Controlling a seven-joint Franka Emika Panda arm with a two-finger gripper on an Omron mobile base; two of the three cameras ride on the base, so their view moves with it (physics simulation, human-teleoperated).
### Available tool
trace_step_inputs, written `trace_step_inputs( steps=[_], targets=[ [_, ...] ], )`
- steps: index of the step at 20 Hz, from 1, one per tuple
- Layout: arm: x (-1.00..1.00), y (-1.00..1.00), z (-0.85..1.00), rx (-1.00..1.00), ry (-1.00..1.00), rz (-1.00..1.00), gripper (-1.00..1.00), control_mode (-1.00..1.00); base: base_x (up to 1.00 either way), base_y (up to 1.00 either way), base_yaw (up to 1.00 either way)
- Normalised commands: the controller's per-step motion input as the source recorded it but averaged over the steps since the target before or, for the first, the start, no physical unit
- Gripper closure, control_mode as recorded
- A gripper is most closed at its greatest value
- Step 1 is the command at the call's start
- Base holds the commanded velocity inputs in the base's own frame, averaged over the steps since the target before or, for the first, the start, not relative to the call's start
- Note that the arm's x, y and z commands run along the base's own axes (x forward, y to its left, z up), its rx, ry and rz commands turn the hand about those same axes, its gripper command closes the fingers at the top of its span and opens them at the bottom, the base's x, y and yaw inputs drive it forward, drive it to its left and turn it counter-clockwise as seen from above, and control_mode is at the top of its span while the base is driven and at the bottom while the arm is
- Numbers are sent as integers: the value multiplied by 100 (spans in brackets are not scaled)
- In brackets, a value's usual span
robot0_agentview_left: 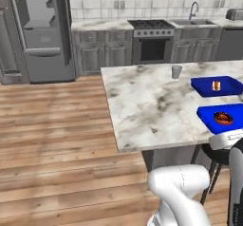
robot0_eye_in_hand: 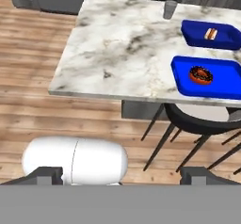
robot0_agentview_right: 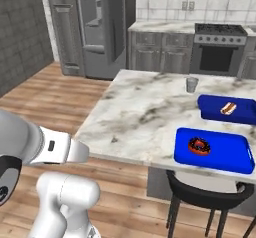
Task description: Take the cake and donut from the fridge and place them on the empty tray on the dining counter.
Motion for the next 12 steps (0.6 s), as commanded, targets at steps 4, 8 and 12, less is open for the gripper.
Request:
trace_step_inputs(
  steps=[4,8,12],
  targets=[
    [0,0,0,0,0,0,-100,100,50,100,-7],
    [0,0,0,0,0,0,-100,100,61,100,-10],
    [0,0,0,0,0,0,-100,100,57,100,-10]
  ],
)
